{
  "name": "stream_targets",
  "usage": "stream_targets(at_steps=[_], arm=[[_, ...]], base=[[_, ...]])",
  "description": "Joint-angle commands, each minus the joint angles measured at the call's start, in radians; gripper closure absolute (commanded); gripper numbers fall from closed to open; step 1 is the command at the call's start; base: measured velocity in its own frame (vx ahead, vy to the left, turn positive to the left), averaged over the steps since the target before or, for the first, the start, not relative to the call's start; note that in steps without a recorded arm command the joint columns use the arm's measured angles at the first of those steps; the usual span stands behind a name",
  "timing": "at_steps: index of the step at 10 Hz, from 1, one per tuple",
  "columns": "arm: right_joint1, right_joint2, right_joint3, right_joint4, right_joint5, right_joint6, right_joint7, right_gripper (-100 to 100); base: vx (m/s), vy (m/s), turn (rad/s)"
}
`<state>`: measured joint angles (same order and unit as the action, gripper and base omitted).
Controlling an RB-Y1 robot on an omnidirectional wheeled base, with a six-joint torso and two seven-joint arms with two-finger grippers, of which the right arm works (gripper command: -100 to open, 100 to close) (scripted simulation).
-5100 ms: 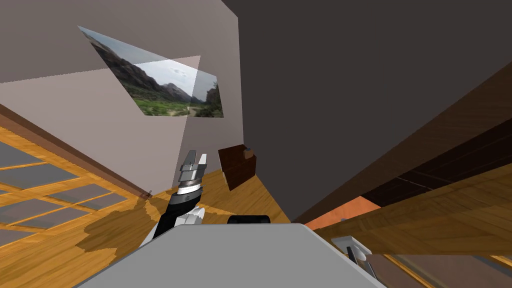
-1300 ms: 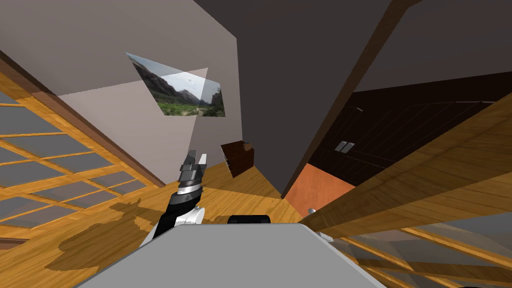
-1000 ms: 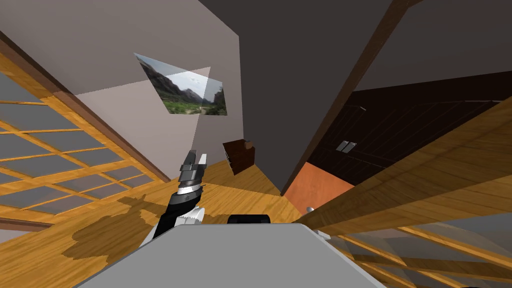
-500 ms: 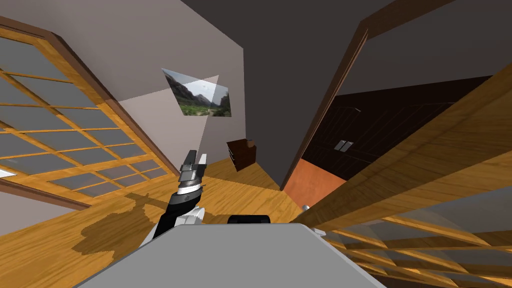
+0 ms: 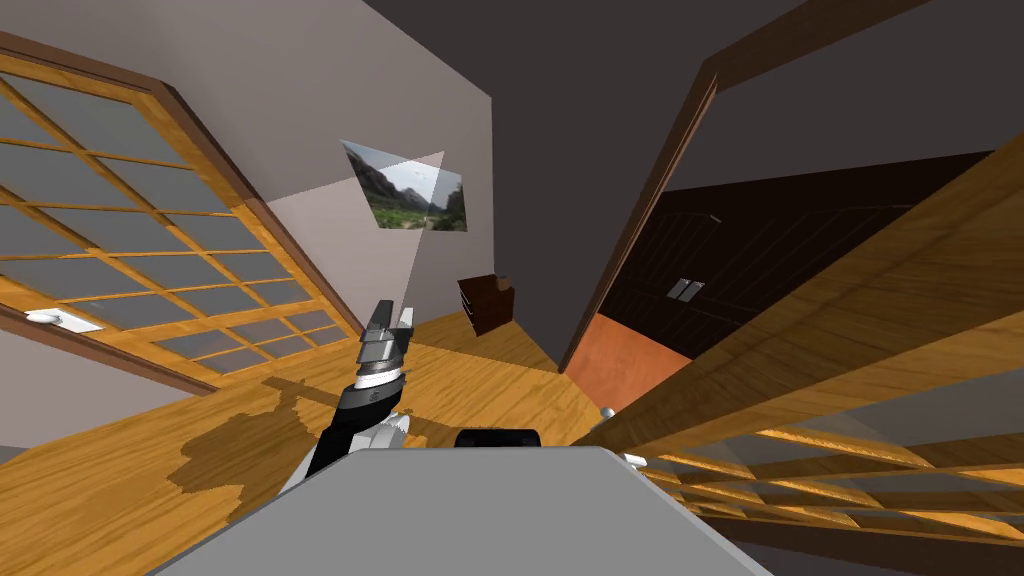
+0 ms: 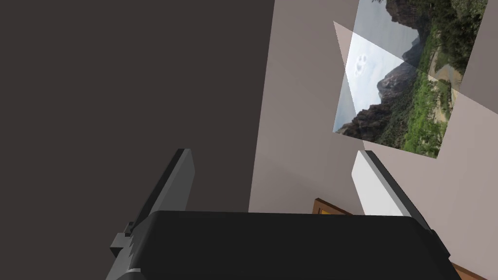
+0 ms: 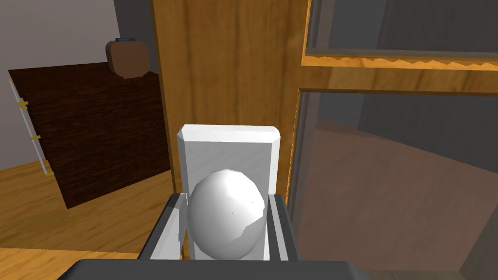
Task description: Pull the door open
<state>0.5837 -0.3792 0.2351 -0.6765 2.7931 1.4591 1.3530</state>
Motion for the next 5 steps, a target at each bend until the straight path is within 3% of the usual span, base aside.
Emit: stream_targets(at_steps=[1, 5], arm=[[0.003, 0.001, 0.000, 0.004, 0.000, 0.001, 0.000, 100], [0.002, 0.000, 0.000, 0.004, 0.000, 0.001, -0.001, 100]], base=[[-0.228, 0.026, -0.001], [-0.251, 0.015, 0.001]])
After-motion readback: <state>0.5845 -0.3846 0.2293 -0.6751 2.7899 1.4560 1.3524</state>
